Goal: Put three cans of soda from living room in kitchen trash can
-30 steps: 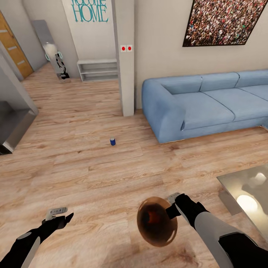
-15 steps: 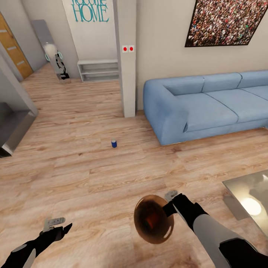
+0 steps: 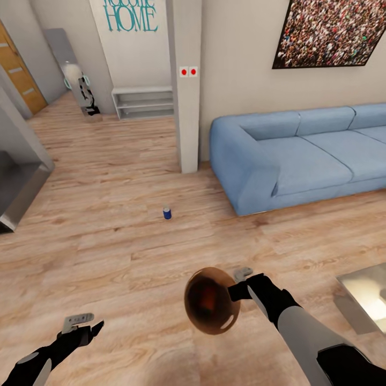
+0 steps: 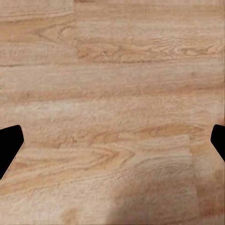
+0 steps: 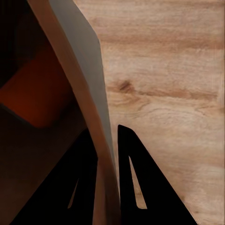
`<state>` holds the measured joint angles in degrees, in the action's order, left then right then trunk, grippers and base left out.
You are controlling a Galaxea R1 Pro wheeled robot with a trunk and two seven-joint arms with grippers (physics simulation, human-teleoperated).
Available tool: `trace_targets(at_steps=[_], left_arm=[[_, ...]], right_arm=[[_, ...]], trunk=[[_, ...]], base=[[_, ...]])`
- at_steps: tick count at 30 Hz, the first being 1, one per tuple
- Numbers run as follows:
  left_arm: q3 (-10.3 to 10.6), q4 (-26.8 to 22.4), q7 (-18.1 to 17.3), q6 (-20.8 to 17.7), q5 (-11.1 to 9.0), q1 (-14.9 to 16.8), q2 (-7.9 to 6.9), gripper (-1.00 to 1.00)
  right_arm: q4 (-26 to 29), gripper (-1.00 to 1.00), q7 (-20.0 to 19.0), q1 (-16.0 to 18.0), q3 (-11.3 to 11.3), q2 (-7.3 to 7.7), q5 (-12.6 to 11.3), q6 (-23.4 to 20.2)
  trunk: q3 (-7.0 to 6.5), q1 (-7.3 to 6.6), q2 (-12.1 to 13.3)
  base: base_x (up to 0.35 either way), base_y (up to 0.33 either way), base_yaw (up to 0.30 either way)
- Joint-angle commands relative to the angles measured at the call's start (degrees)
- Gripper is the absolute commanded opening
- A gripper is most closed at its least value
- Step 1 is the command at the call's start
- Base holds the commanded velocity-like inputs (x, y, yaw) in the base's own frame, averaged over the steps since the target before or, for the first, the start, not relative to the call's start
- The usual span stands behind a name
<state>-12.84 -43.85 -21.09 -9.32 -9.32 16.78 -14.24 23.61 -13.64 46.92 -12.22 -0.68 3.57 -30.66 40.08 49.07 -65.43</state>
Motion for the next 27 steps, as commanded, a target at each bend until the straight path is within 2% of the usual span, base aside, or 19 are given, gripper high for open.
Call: trace_targets(at_steps=[1,20,27], left_arm=[[0.0,0.0,0.0,0.0,0.0,0.0,0.00,1.00],[0.0,0.2,-0.1,-0.3,0.0,0.0,-0.07,1.00],[-0.1,0.2,-2.3,-1.3,-0.1,0.2,-0.04,1.00]], right_arm=[[0.0,-1.00,-0.2,0.0,0.1,-0.02,-0.8,-0.1],[0.0,-1.00,-0.3,0.0,0.5,0.16,-0.8,-0.3],[-0.2,-1.00,-0.1,0.0,0.4,0.30,-0.9,-0.3]], trunk=[[0.00,0.00,0.0],[0.00,0.00,0.0],[0.00,0.00,0.0]], base=[[0.305,0.142,0.000],[0.307,0.146,0.000],[0.307,0.146,0.000]])
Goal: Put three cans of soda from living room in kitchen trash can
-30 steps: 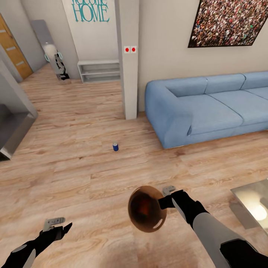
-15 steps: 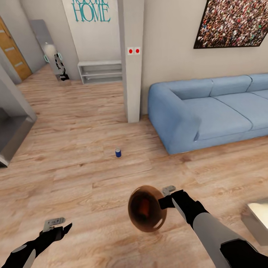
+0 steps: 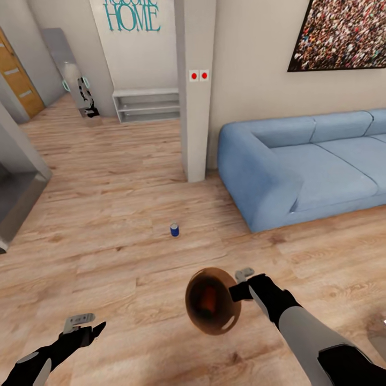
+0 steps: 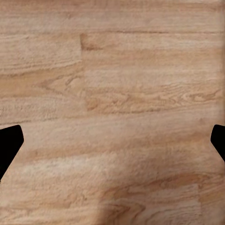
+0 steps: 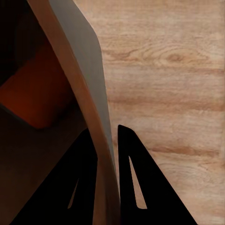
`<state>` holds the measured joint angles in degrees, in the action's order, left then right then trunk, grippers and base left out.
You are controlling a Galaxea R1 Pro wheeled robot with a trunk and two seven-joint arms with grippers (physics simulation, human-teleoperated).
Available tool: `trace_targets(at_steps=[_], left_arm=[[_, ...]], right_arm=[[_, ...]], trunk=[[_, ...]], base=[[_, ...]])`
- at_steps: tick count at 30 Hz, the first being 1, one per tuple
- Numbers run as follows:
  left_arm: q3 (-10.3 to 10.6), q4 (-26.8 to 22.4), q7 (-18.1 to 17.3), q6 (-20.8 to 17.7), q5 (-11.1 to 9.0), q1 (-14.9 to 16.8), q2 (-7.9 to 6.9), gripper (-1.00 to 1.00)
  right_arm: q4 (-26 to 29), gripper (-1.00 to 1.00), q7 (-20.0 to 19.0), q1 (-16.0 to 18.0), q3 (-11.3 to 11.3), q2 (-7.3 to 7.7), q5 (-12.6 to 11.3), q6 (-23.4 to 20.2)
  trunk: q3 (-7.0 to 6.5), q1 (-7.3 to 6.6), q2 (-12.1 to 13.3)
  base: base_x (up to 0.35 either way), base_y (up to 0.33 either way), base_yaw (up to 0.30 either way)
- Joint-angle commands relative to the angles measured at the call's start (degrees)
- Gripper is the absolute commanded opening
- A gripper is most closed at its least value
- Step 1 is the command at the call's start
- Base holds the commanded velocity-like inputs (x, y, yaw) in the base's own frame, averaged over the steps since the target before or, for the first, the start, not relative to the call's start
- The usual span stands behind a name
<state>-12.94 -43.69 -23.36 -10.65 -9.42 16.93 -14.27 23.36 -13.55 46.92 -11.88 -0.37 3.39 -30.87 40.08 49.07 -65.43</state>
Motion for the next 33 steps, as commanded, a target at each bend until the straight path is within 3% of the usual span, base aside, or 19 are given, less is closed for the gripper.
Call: trace_targets(at_steps=[1,5,8,13,19,33], left_arm=[[0.0,0.0,-0.2,-0.1,0.0,0.0,-0.02,1.00],[0.0,0.0,-0.4,-0.2,0.0,0.0,0.01,1.00],[0.0,0.1,-0.4,-0.2,0.1,0.0,0.03,1.00],[0.0,0.0,-0.5,0.0,0.1,0.0,-0.02,1.00],[0.0,0.1,-0.5,0.2,0.1,0.0,0.03,1.00],[0.0,0.1,-0.5,0.4,0.2,-0.1,0.03,1.00]], right_arm=[[-0.2,-1.00,-0.1,0.0,0.1,0.11,-0.7,-0.1],[-1.0,-1.00,-0.2,-0.1,0.1,1.39,-0.7,0.1],[-1.3,-1.00,-0.7,-1.8,1.2,5.38,-1.9,0.4],[-1.4,-1.00,-0.9,-3.4,3.4,7.97,-4.0,0.6],[-1.3,-1.00,-0.9,-5.6,3.7,9.26,-4.3,0.6],[-1.3,-1.00,-2.4,-6.8,3.9,9.55,-4.8,0.3]], trunk=[[0.00,0.00,0.0],[0.00,0.00,0.0],[0.00,0.00,0.0],[0.00,0.00,0.0],[0.00,0.00,0.0],[0.00,0.00,0.0]], base=[[0.308,0.146,0.000],[0.309,0.141,0.000],[0.310,0.137,0.000],[0.310,0.135,0.000],[0.313,0.123,0.000],[0.314,0.116,-0.042]])
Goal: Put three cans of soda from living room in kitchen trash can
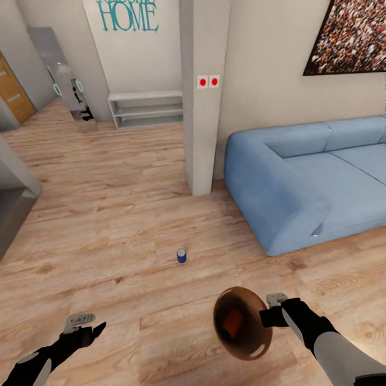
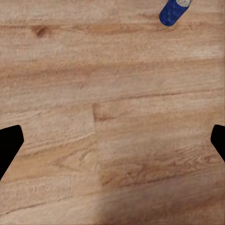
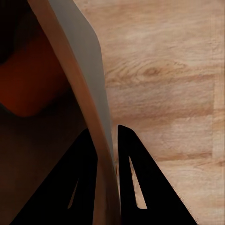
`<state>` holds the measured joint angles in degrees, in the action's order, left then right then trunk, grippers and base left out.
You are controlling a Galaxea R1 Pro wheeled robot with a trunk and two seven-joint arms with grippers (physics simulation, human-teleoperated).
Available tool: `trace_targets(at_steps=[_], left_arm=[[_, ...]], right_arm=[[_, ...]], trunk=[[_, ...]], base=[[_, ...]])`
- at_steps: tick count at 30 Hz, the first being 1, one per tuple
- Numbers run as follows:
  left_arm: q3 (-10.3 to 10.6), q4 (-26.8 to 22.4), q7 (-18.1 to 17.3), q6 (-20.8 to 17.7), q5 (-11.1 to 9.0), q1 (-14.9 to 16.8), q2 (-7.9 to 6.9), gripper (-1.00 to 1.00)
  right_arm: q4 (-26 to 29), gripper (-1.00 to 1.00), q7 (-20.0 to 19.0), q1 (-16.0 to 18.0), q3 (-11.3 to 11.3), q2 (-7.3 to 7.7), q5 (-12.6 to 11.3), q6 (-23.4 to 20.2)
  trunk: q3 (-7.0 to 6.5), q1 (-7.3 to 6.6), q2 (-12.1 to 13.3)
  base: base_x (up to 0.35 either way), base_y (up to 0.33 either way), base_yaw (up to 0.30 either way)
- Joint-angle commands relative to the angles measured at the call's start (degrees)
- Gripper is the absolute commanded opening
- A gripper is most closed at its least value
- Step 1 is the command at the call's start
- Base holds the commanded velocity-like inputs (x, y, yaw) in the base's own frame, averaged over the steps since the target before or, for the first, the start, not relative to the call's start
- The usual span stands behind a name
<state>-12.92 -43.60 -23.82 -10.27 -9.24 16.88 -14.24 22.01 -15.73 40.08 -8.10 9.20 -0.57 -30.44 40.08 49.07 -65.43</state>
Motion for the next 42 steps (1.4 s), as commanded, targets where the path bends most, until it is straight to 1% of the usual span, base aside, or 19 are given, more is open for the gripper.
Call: trace_targets(at_steps=[1,6,11,15,16,17,18,20,22,24,27,30,33,34,35,38,42], left_arm=[[0.0,0.0,0.0,0.0,0.0,0.0,0.02,1.00],[0.0,0.0,0.0,0.1,0.0,0.0,0.00,1.00],[0.1,0.0,0.0,0.0,0.0,0.0,0.00,1.00],[0.3,0.0,0.0,-0.1,0.0,0.0,0.00,1.00],[0.3,0.0,0.0,-0.1,0.0,0.0,0.00,1.00],[0.3,0.0,0.0,-0.1,0.0,0.0,0.00,1.00],[0.3,0.0,0.0,-0.2,0.0,0.0,0.00,1.00],[0.4,0.4,0.0,-0.2,0.0,0.0,0.00,1.00],[0.4,0.9,0.0,0.4,-0.2,0.0,0.00,1.00],[0.4,1.1,0.0,1.3,-0.3,-0.1,0.03,1.00],[0.5,1.3,0.0,1.6,-0.3,-0.1,0.01,1.00],[1.1,1.4,0.0,1.5,-0.2,-0.1,0.06,1.00],[3.1,1.5,0.1,1.5,-0.1,-0.1,0.02,1.00],[4.5,1.5,0.2,1.5,-0.1,-0.1,0.01,1.00],[5.1,1.6,0.3,1.5,-0.1,-0.1,0.01,1.00],[5.8,1.6,0.3,1.3,-0.2,0.0,0.01,1.00],[6.0,1.9,0.2,1.1,-0.2,0.0,0.03,1.00]], right_arm=[[0.0,-1.00,-0.7,0.0,0.2,-0.01,-0.8,-0.2],[0.0,-1.00,-2.9,0.0,0.2,0.02,-0.8,-0.3],[0.0,-1.00,-3.3,0.0,0.2,0.03,-0.8,-0.4],[0.0,-1.00,-3.3,0.0,2.7,0.48,-0.8,-0.5],[0.0,-1.00,-3.4,0.0,4.1,0.76,-0.8,-0.5],[0.0,-1.00,-3.5,0.0,4.8,0.90,-0.8,-0.5],[0.0,-1.00,-3.5,0.0,6.1,1.12,-0.8,-0.5],[0.0,-1.00,-3.6,0.0,7.3,1.32,-0.8,-0.6],[0.0,-1.00,-3.6,0.0,7.9,1.40,-0.8,-0.6],[0.0,-1.00,-3.5,0.0,8.3,1.36,-0.8,-0.6],[0.0,-1.00,-3.5,0.0,8.4,1.27,-0.8,-0.5],[0.0,-1.00,-3.6,0.0,8.4,1.30,-0.8,-0.4],[0.0,-1.00,-3.6,0.0,8.4,1.32,-0.8,-0.3],[0.0,-1.00,-3.7,0.0,8.4,1.23,-0.8,-0.4],[0.0,-1.00,-3.6,0.0,8.4,1.14,-0.8,-0.4],[0.0,-1.00,-3.5,0.0,8.3,0.86,-0.6,-0.5],[0.0,-1.00,-3.2,0.0,8.3,0.70,-0.6,-0.6]], trunk=[[0.00,0.00,0.0],[0.00,0.00,0.0],[-0.01,0.00,0.0],[-0.12,0.00,0.0],[-0.17,0.00,0.0],[-0.21,0.00,0.0],[-0.26,0.00,0.0],[-0.37,0.00,0.0],[-0.47,0.00,0.0],[-0.52,0.00,0.0],[-0.55,0.00,0.0],[-0.56,0.00,0.0],[-0.57,0.00,0.0],[-0.57,0.00,0.0],[-0.57,0.00,0.0],[-0.57,0.00,0.0],[-0.59,0.00,0.0]], base=[[0.314,0.115,-0.095],[0.314,0.117,-0.084],[0.314,0.133,-0.068],[0.310,0.173,-0.209],[0.306,0.184,-0.221],[0.304,0.187,-0.221],[0.301,0.191,-0.220],[0.280,0.175,-0.218],[0.178,0.103,-0.210],[0.084,0.071,-0.158],[-0.021,0.151,-0.069],[-0.171,0.183,-0.026],[-0.245,0.162,-0.011],[-0.284,0.148,-0.003],[-0.282,0.159,-0.003],[-0.218,0.217,-0.001],[-0.077,0.282,-0.062]])
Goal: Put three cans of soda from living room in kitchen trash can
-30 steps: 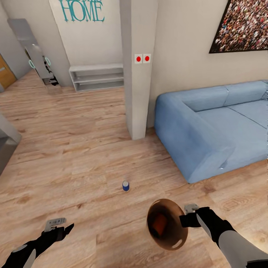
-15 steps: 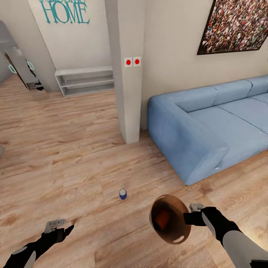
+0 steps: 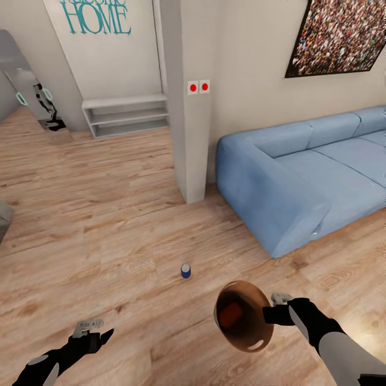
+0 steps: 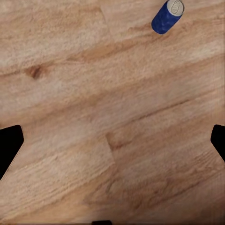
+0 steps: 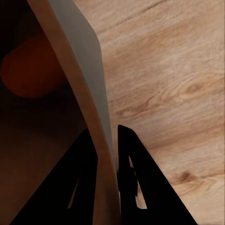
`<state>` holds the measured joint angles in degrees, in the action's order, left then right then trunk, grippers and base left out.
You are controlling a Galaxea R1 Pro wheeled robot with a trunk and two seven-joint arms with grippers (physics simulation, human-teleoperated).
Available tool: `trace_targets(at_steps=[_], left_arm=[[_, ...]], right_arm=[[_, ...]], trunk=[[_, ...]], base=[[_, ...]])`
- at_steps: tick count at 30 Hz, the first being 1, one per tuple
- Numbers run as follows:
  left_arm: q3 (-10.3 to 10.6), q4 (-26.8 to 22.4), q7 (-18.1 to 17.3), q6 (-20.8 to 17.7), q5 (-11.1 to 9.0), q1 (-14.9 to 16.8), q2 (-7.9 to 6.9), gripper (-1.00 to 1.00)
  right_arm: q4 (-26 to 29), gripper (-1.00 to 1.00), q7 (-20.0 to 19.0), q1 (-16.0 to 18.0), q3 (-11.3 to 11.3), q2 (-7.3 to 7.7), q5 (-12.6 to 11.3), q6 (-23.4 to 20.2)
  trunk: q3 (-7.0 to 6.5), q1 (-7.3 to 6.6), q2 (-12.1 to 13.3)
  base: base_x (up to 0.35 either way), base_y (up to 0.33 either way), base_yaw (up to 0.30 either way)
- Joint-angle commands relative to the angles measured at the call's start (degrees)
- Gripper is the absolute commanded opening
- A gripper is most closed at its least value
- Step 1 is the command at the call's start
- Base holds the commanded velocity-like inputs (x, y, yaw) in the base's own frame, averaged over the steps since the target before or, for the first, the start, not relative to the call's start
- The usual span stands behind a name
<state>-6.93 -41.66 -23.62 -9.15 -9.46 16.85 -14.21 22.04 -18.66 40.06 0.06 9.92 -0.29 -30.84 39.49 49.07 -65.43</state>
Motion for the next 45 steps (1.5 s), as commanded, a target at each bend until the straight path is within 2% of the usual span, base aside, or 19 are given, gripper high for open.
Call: trace_targets(at_steps=[1,13,23,32,45], left_arm=[[0.0,0.2,0.0,0.0,0.0,0.0,0.02,1.00],[-0.1,0.8,-0.1,-0.1,-0.1,0.0,-0.01,1.00],[-0.1,0.9,0.0,-0.2,-0.1,0.0,0.00,1.00],[-0.1,0.8,0.0,-0.2,-0.1,0.0,0.00,1.00],[0.0,0.8,0.2,-0.1,0.0,0.0,0.06,1.00]], right_arm=[[0.0,-1.00,-0.3,0.0,0.2,-0.01,-1.0,-0.2],[-0.1,-1.00,0.1,0.0,0.4,0.41,-1.0,-0.2],[-1.9,-1.00,0.2,0.0,0.5,0.99,-1.0,-0.2],[-3.6,-1.00,0.3,-0.1,0.3,0.95,-1.0,0.1],[-4.3,-1.00,0.4,-0.1,0.5,0.98,-1.1,0.3]], trunk=[[-0.02,0.00,0.0],[-0.44,0.00,0.0],[-0.88,0.00,0.0],[-1.33,0.00,0.0],[-2.02,0.00,0.0]], base=[[-0.029,0.303,-0.163],[0.081,0.312,-0.226],[0.250,0.192,-0.242],[0.282,-0.133,-0.230],[0.149,-0.284,-0.221]])
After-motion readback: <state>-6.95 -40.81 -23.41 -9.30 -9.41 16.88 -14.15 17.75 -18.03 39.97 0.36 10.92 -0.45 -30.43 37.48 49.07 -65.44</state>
